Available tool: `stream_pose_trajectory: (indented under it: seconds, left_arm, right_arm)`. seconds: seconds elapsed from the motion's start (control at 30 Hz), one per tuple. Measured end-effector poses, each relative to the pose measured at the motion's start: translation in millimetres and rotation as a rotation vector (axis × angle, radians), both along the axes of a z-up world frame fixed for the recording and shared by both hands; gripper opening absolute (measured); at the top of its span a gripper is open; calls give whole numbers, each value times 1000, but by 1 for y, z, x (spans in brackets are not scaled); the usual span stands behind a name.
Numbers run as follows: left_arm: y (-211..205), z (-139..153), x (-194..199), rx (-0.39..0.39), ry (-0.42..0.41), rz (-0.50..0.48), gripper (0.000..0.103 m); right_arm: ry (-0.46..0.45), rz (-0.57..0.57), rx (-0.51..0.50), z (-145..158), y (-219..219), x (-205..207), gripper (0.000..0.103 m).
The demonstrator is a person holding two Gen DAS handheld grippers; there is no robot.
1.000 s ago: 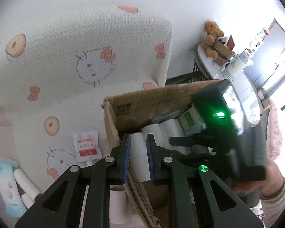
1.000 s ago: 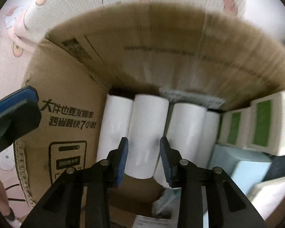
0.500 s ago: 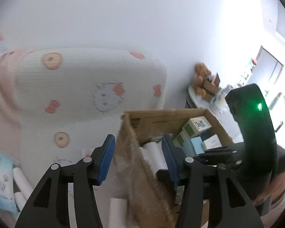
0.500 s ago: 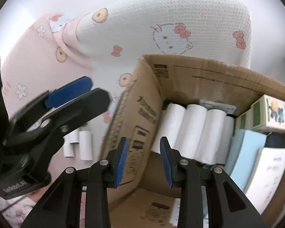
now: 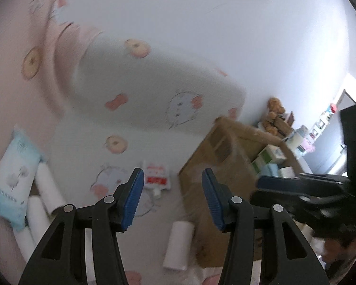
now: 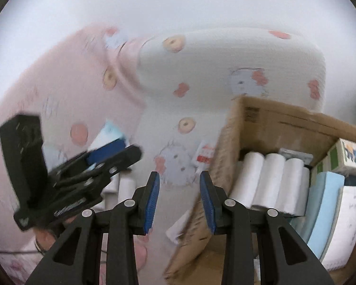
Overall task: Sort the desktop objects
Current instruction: 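Withdraw both open tools from the box toward a white roll on the bed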
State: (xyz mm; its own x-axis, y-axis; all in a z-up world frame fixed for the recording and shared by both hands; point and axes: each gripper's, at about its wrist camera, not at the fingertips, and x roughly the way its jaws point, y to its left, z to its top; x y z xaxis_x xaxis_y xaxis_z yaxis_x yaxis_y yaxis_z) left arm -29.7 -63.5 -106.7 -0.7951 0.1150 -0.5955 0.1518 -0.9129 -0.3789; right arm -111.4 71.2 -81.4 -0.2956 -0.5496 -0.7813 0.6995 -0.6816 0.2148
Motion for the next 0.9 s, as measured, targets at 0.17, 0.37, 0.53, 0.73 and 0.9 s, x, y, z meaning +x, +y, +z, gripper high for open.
stream_pose_trajectory:
  seconds: [0.17, 0.37, 0.53, 0.73, 0.9]
  left_arm:
    - [-18, -23, 18, 13, -41, 32, 55]
    - [-38, -56, 37, 100, -102, 65, 55]
    - [-42, -74, 51, 107, -137, 68, 55]
    - [-40, -100, 55, 150, -187, 57, 55]
    - [-36, -118, 48, 207, -210, 17, 55]
  right_arm:
    - [22, 85, 26, -12, -39, 22, 31]
    - [111, 158, 150, -42, -70, 49, 31]
    - [189, 230, 280, -70, -84, 79, 31]
    - [245, 315, 400, -99, -95, 100, 31]
    - [295, 312, 470, -120, -95, 98, 31]
